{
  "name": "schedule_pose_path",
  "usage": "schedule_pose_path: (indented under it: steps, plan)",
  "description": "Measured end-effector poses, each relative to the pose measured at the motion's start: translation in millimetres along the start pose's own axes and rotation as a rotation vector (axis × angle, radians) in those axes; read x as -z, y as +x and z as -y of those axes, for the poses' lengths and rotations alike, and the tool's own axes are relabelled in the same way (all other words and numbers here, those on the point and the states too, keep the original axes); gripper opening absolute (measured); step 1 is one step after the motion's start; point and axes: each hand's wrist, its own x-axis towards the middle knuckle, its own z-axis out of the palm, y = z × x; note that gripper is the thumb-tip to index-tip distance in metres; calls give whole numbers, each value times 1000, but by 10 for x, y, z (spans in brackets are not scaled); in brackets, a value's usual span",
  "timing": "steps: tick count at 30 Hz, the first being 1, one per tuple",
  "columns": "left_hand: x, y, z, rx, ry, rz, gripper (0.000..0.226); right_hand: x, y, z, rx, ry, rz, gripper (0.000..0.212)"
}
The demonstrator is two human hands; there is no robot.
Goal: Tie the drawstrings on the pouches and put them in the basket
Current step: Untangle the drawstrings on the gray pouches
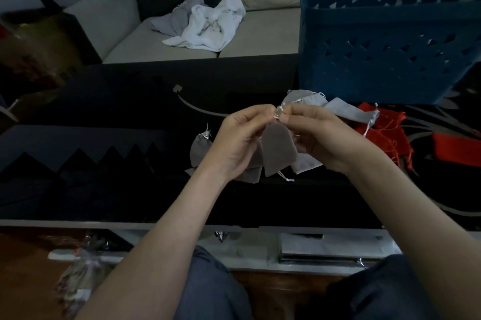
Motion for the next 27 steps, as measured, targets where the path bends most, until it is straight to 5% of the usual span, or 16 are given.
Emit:
schedule_pose_path:
  steps: [9, 14, 27]
  plan:
    - [36, -68, -2, -248, 507, -3, 17, 64, -41, -50, -28, 167, 29, 9]
    - [62, -65, 75, -588, 980, -66, 9, 42, -36, -86, -69, 258, 13, 12]
    - [71, -27, 117, -861, 1262, -71, 16, 138, -66, -37, -114, 137, 51, 16]
